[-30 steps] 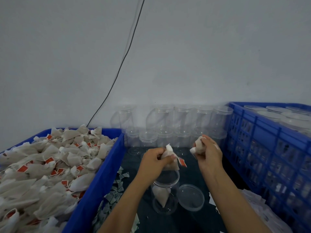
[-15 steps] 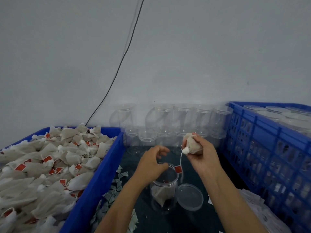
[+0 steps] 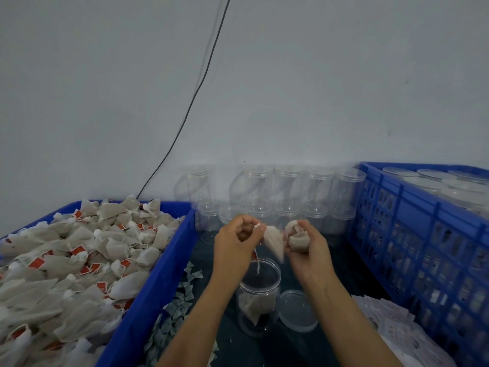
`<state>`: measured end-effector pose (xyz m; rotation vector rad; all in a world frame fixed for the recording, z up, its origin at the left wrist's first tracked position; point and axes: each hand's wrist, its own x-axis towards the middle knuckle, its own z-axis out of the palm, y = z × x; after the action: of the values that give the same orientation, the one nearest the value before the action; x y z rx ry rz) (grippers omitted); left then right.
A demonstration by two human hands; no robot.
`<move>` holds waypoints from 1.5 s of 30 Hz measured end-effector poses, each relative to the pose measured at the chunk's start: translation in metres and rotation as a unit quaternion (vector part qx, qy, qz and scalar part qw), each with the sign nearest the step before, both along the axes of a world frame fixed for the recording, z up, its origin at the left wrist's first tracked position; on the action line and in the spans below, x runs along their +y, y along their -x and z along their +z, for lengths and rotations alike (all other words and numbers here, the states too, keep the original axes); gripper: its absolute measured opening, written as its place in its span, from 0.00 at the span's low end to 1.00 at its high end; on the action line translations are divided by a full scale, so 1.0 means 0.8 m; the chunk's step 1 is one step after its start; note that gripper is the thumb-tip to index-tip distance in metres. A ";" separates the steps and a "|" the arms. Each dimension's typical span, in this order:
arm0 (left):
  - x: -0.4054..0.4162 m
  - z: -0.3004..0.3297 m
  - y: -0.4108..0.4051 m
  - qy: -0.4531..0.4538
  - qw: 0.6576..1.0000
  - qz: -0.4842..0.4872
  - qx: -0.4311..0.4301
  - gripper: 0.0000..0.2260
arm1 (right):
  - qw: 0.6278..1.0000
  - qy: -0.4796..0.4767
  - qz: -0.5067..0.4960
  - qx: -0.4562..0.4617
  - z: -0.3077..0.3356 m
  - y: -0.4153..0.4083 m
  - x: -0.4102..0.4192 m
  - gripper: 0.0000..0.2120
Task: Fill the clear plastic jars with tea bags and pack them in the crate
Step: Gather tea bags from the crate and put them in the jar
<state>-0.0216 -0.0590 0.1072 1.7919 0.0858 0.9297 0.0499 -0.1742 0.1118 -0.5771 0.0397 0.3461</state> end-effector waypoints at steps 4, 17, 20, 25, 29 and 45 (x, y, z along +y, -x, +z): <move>0.018 -0.002 0.003 -0.067 0.994 0.012 0.084 0.03 | 0.999 0.041 -0.016 0.002 0.001 -0.008 -0.020 0.04; 0.005 -0.025 -0.007 -0.177 0.966 0.044 0.185 0.10 | 0.952 0.210 0.153 -0.163 0.018 0.006 -0.049 0.10; -0.005 -0.008 -0.008 0.074 0.983 -0.062 0.159 0.10 | 0.940 0.232 0.180 -0.172 0.015 0.007 -0.045 0.09; -0.004 0.002 -0.007 0.089 0.988 -0.066 0.107 0.01 | 0.938 0.236 0.209 -0.145 0.007 0.013 -0.035 0.11; 0.006 -0.002 -0.001 0.063 0.995 -0.003 0.076 0.07 | 0.941 0.263 0.168 -0.128 -0.001 0.010 -0.034 0.09; 0.002 -0.013 0.007 -0.370 0.909 0.090 0.169 0.09 | 0.978 0.139 0.119 -0.098 0.001 0.007 -0.036 0.17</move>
<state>-0.0270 -0.0574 0.0969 2.6855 0.1304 0.8218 0.0444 -0.2029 0.1125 -0.8948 -0.1756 0.5186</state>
